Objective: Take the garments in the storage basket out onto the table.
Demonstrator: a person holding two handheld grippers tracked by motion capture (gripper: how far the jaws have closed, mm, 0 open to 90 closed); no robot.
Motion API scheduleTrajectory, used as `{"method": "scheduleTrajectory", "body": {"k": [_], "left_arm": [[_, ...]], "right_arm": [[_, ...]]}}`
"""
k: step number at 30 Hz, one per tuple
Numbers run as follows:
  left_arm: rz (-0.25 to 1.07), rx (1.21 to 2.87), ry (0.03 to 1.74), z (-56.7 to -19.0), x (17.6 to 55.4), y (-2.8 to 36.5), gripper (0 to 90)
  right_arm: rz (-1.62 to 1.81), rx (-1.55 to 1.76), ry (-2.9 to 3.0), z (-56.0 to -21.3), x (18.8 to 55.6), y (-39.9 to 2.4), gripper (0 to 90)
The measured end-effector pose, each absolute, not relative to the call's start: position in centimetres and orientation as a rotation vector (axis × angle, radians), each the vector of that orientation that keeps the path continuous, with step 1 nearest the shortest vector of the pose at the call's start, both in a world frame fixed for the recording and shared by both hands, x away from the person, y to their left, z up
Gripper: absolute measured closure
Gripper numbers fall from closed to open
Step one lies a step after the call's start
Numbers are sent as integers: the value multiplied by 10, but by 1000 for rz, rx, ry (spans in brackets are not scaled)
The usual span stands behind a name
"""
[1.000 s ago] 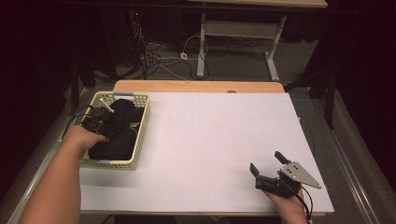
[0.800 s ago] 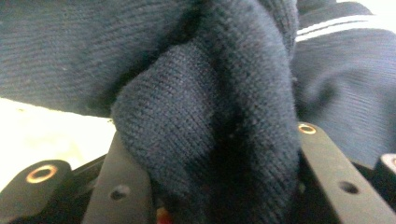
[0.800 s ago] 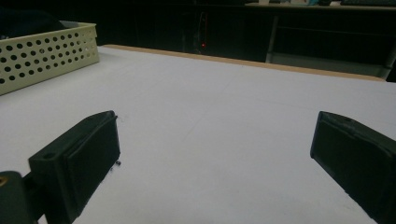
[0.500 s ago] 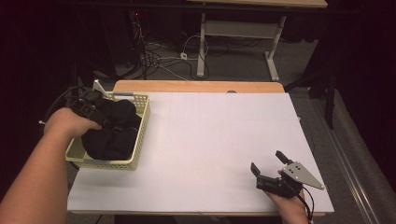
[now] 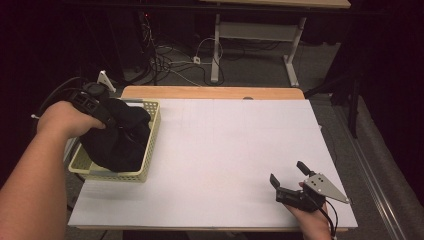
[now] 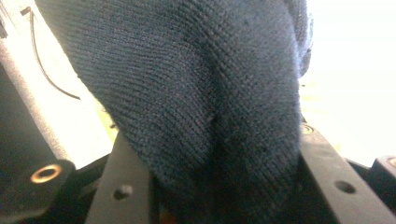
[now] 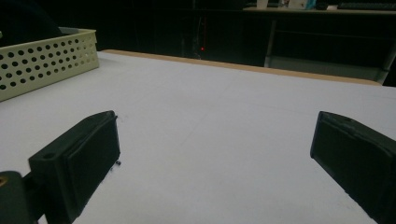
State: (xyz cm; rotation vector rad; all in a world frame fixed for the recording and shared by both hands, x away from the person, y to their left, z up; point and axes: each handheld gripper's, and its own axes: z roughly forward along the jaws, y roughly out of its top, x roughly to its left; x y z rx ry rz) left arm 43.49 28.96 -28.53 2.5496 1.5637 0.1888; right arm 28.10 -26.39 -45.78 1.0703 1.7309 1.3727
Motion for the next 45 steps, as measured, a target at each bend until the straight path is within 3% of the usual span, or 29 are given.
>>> {"method": "scheduleTrajectory", "body": {"k": [29, 45], "left_arm": [[183, 2622, 1475, -246, 432, 261, 603], [274, 2636, 1388, -197, 418, 224, 603]], "right_arm": [[1370, 1058, 1721, -455, 280, -265, 19], [1391, 1077, 1705, -453, 281, -266, 20]]}}
